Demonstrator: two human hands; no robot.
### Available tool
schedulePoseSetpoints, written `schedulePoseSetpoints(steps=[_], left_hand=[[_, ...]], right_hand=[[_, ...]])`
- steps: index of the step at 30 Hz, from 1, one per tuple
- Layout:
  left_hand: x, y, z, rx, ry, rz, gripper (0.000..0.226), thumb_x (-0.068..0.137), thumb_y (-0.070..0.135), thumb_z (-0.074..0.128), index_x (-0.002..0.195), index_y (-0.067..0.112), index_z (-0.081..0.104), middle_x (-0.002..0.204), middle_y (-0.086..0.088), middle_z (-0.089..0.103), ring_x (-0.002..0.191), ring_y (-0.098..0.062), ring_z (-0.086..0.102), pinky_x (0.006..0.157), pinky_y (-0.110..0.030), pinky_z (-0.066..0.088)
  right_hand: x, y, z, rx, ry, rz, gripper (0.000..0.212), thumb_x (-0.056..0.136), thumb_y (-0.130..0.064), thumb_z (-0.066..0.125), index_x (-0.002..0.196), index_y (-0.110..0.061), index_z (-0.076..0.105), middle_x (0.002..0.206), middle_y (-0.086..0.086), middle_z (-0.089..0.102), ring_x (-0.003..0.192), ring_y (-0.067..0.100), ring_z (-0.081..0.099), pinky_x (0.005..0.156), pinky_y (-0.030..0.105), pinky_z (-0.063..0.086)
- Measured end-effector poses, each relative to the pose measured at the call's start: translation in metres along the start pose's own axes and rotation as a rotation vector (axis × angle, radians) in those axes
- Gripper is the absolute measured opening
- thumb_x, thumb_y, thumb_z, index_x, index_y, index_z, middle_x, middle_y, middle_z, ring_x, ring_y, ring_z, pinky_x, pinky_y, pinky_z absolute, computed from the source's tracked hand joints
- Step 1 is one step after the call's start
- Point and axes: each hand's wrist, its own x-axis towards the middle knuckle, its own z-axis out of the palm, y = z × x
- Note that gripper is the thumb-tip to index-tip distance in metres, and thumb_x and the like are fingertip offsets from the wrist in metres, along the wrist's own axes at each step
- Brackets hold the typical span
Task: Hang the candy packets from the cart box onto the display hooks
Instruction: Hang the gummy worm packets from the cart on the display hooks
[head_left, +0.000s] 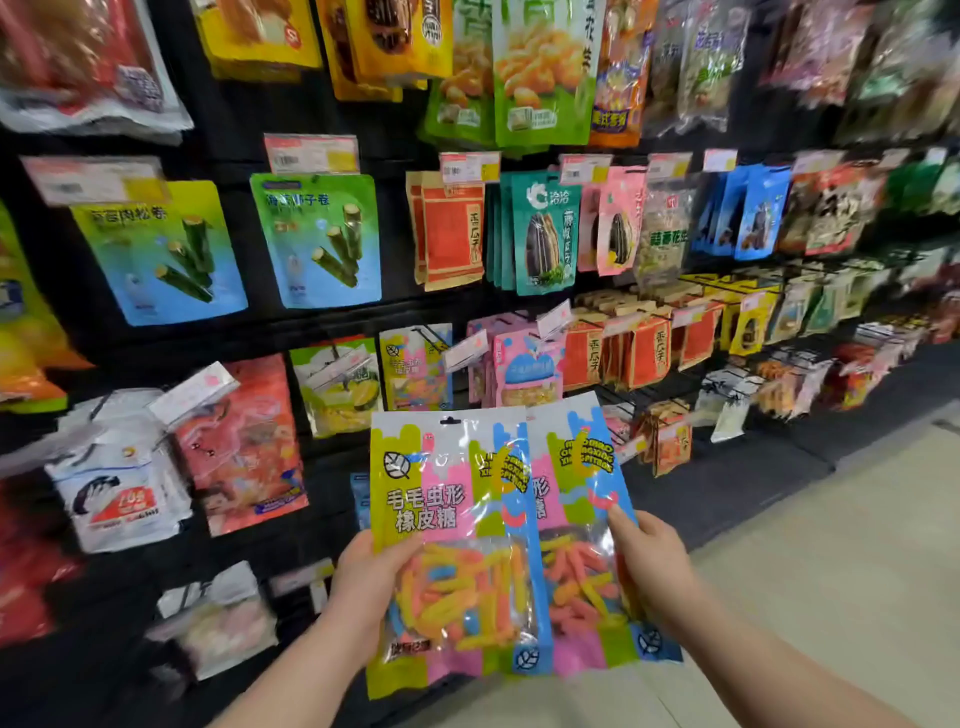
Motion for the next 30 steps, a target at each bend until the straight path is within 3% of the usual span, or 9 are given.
schedulePoseSetpoints(steps=[2, 7, 10, 14, 17, 20, 26, 28, 30], left_hand=[[0.006, -0.001, -0.003, 0.0, 0.039, -0.013, 0.025, 0.084, 0.01, 0.072, 0.107, 0.004, 0.063, 0.101, -0.021, 0.072, 0.092, -0.04, 0.07, 0.086, -0.059, 0.054], [0.035, -0.002, -0.004, -0.014, 0.069, -0.02, 0.026, 0.085, 0.009, 0.07, 0.11, 0.002, 0.063, 0.101, -0.022, 0.073, 0.09, -0.041, 0.071, 0.085, -0.062, 0.053], [0.06, -0.004, 0.005, -0.025, 0.077, -0.049, 0.026, 0.085, 0.011, 0.07, 0.109, 0.003, 0.063, 0.098, -0.021, 0.074, 0.088, -0.041, 0.071, 0.085, -0.062, 0.053], [0.093, -0.002, 0.021, -0.041, 0.073, -0.056, 0.021, 0.085, 0.01, 0.07, 0.106, 0.005, 0.066, 0.099, -0.021, 0.074, 0.089, -0.041, 0.071, 0.088, -0.062, 0.052], [0.116, 0.002, 0.031, -0.03, 0.065, -0.05, 0.017, 0.087, 0.007, 0.067, 0.103, 0.002, 0.067, 0.095, -0.022, 0.074, 0.088, -0.042, 0.071, 0.087, -0.06, 0.053], [0.138, 0.003, 0.03, -0.012, 0.075, -0.045, 0.018, 0.087, 0.009, 0.068, 0.104, 0.004, 0.066, 0.097, -0.02, 0.074, 0.088, -0.04, 0.071, 0.087, -0.059, 0.053], [0.163, -0.001, 0.02, -0.008, 0.167, -0.053, 0.017, 0.088, 0.007, 0.066, 0.104, 0.004, 0.064, 0.097, -0.02, 0.073, 0.087, -0.04, 0.07, 0.084, -0.054, 0.055], [0.168, -0.004, 0.017, -0.007, 0.192, -0.047, 0.02, 0.087, 0.008, 0.067, 0.106, 0.005, 0.065, 0.096, -0.019, 0.074, 0.084, -0.038, 0.071, 0.081, -0.052, 0.056], [0.173, -0.007, 0.014, -0.017, 0.246, -0.047, 0.021, 0.085, 0.006, 0.068, 0.106, 0.004, 0.064, 0.093, -0.018, 0.073, 0.08, -0.035, 0.071, 0.078, -0.048, 0.056]], right_hand=[[0.007, -0.002, 0.004, 0.022, -0.039, -0.005, 0.049, 0.093, -0.041, 0.053, 0.086, 0.007, 0.058, 0.071, 0.013, 0.055, 0.069, 0.026, 0.057, 0.076, 0.056, 0.056], [0.036, 0.001, 0.015, 0.038, -0.098, -0.005, 0.049, 0.095, -0.039, 0.052, 0.095, 0.008, 0.063, 0.078, 0.011, 0.062, 0.071, 0.023, 0.058, 0.061, 0.032, 0.05], [0.064, 0.0, 0.016, 0.031, -0.084, 0.008, 0.04, 0.094, -0.04, 0.053, 0.095, -0.003, 0.069, 0.092, 0.014, 0.073, 0.086, 0.029, 0.068, 0.075, 0.037, 0.055], [0.107, -0.01, 0.018, -0.02, -0.081, -0.008, 0.045, 0.093, -0.042, 0.053, 0.093, 0.002, 0.065, 0.097, 0.025, 0.068, 0.082, 0.03, 0.065, 0.08, 0.047, 0.054], [0.138, -0.013, 0.027, -0.019, -0.079, 0.002, 0.04, 0.094, -0.039, 0.052, 0.093, -0.001, 0.066, 0.095, 0.021, 0.069, 0.09, 0.032, 0.066, 0.077, 0.04, 0.053], [0.165, -0.009, 0.04, -0.008, -0.111, 0.0, 0.029, 0.096, -0.034, 0.05, 0.083, -0.012, 0.066, 0.083, 0.009, 0.067, 0.077, 0.02, 0.06, 0.065, 0.031, 0.046], [0.21, -0.001, 0.063, -0.01, -0.132, 0.017, 0.047, 0.095, -0.036, 0.051, 0.09, 0.011, 0.055, 0.077, 0.012, 0.054, 0.072, 0.02, 0.05, 0.066, 0.031, 0.039], [0.222, -0.002, 0.07, -0.022, -0.176, 0.025, 0.042, 0.095, -0.035, 0.051, 0.091, 0.006, 0.058, 0.075, 0.012, 0.055, 0.068, 0.02, 0.053, 0.065, 0.03, 0.042], [0.231, -0.007, 0.076, 0.025, -0.249, 0.06, 0.036, 0.096, -0.035, 0.051, 0.08, -0.003, 0.057, 0.065, 0.01, 0.051, 0.048, 0.015, 0.05, 0.049, 0.023, 0.043]])
